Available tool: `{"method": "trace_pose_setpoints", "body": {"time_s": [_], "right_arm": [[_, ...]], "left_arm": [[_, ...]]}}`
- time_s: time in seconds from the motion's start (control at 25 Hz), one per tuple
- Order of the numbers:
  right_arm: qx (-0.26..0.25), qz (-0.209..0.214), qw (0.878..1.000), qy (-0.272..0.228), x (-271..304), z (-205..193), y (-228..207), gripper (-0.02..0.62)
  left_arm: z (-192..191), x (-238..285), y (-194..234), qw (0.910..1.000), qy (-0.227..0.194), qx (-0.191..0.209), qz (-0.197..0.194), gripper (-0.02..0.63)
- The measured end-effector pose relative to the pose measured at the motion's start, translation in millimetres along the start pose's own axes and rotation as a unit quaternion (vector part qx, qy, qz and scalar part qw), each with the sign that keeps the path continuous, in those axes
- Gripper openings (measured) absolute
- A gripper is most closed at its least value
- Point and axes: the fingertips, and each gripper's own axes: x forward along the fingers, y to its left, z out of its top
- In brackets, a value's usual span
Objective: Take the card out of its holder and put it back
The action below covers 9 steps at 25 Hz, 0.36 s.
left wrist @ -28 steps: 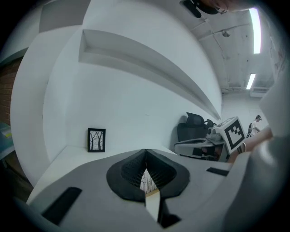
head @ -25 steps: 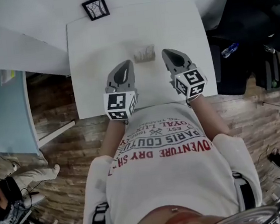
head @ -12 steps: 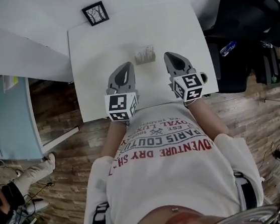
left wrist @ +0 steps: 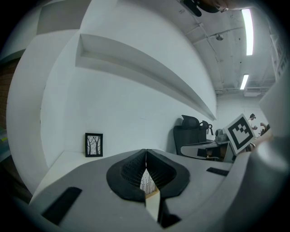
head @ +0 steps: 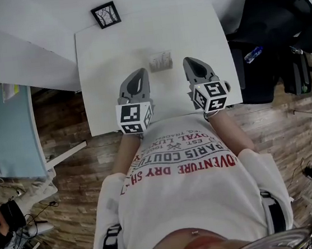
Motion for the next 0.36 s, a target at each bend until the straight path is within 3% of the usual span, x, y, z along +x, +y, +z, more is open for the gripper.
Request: {"method": "trace_pose_setpoints", "body": {"time_s": [0.36], "right_arm": [[-0.012,0.010,1.000,0.010,6.9,0.6,3.7,0.025]], "left_arm": [[0.7,3.1,-1.7,1.0000,0.000,0.002,-0.002,0.025]]}}
